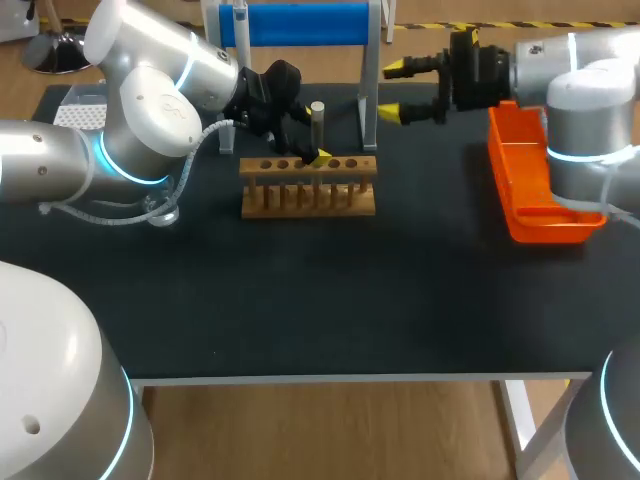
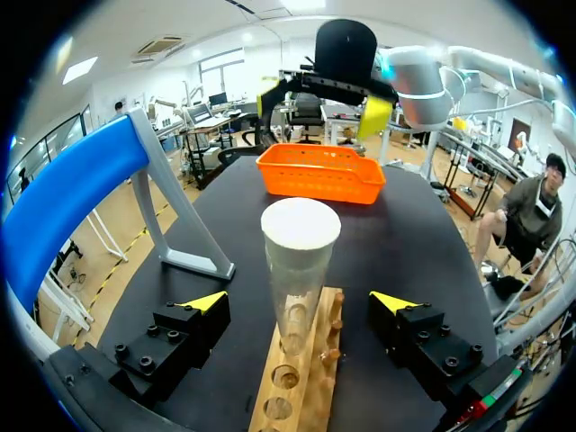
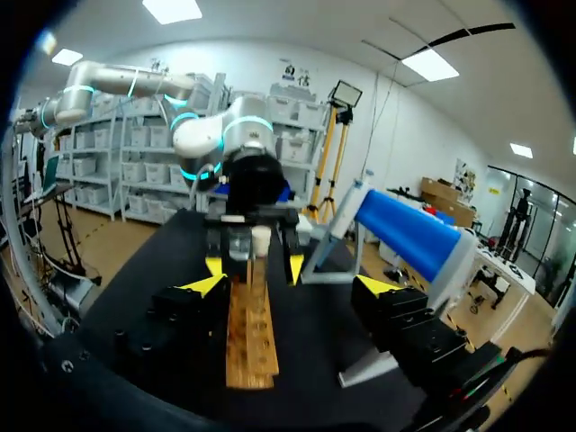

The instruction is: Invert the test tube, pick up the pipette, mount the tip to pipette, aspirate from beaker and dispense into the tube, eject the tip, return the pipette, and cap with the stopper.

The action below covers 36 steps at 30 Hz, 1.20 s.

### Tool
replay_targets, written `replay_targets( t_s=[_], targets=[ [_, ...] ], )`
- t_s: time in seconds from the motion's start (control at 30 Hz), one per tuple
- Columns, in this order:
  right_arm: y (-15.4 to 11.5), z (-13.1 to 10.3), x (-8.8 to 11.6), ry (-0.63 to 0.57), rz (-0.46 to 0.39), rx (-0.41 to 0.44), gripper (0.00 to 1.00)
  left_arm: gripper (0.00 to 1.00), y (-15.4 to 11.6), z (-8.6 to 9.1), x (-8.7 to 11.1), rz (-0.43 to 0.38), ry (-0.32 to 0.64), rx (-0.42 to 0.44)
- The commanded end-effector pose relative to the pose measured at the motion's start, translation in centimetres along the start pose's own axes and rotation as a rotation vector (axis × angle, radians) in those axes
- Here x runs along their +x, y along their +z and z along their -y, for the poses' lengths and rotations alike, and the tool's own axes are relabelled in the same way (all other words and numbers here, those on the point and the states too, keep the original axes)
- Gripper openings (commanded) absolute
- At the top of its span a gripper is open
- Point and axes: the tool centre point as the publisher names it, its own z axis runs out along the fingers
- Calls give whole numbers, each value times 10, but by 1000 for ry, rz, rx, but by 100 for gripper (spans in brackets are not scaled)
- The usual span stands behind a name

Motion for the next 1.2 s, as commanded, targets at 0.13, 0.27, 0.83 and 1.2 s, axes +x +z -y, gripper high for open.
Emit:
replay_targets(
  t_s=[0.13, 0.27, 0.83, 1.2],
  targets=[
    [-7, 14, 13, -32, 54, 211, 100, 100, 0, 0, 0, -2, -1, -2],
    [-7, 14, 13, -32, 54, 211, 100, 100, 0, 0, 0, -2, -1, -2],
    [-7, 14, 13, -32, 54, 211, 100, 100, -9, -5, 0, 22, -12, -37],
    [-7, 14, 13, -32, 54, 211, 100, 100, -43, -25, 0, 159, -97, -164]
  ],
)
